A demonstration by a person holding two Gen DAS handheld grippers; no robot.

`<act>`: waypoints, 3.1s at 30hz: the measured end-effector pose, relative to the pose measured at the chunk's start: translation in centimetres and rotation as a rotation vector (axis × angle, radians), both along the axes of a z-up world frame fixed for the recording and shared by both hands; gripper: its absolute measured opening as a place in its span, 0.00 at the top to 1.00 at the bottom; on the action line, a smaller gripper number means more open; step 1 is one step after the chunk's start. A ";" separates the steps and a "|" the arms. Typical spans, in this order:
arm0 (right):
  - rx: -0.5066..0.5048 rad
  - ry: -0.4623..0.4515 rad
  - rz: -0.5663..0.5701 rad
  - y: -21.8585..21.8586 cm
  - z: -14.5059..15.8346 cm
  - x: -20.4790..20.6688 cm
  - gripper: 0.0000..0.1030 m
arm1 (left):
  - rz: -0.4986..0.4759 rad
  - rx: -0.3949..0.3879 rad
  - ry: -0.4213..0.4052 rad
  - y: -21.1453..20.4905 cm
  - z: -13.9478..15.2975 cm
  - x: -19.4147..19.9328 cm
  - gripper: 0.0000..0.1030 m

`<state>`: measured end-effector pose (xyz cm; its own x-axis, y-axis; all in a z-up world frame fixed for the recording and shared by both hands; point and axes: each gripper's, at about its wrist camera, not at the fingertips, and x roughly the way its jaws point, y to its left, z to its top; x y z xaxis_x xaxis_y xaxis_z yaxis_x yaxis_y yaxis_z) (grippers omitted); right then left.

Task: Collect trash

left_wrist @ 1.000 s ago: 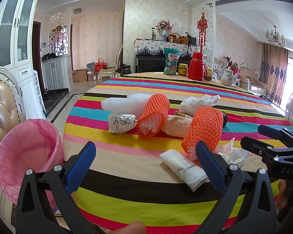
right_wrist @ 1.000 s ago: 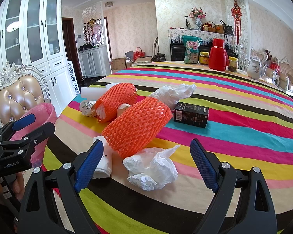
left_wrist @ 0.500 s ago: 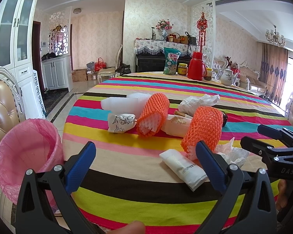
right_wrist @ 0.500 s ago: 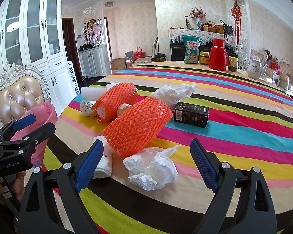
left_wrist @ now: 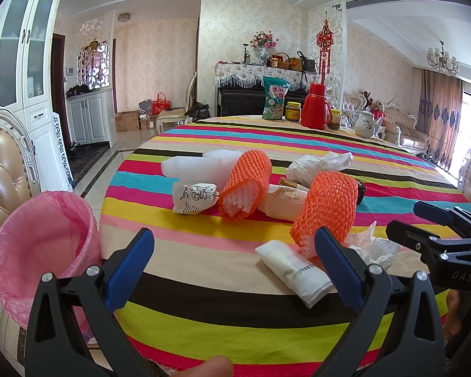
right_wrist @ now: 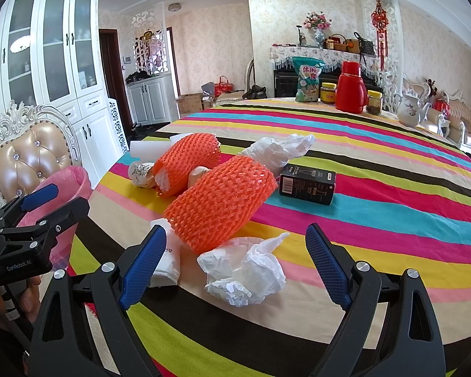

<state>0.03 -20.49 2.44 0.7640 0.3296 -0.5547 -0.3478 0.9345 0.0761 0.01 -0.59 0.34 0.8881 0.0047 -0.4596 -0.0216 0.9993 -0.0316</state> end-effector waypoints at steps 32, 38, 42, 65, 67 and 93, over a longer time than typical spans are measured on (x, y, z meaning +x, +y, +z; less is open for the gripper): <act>-0.113 0.273 0.009 1.1 -5.1 3.6 0.35 | -0.022 -0.046 0.056 0.1 -1.2 1.6 0.04; -0.098 0.316 0.039 1.3 -5.7 4.3 0.58 | -0.031 -0.055 0.070 0.0 -1.3 2.0 0.04; -0.077 0.316 0.060 1.1 -5.6 4.3 0.70 | -0.060 -0.068 0.088 -0.5 -1.5 3.0 0.04; -0.034 0.261 -0.031 -4.2 -4.3 4.5 0.76 | -0.376 -0.163 0.212 -8.8 -3.2 11.7 0.17; -0.024 0.252 -0.048 -4.8 -4.0 4.8 0.76 | -0.384 -0.160 0.234 -9.4 -3.5 12.4 0.20; 0.024 0.125 -0.047 -3.5 0.6 5.1 0.76 | -0.290 -0.173 0.178 -4.8 -0.1 8.6 0.74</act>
<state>5.09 -23.98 3.01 0.7043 0.3092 -0.6391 -0.2901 0.9469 0.1385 8.63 -5.37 0.21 0.7476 -0.3260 -0.5787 0.2407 0.9450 -0.2214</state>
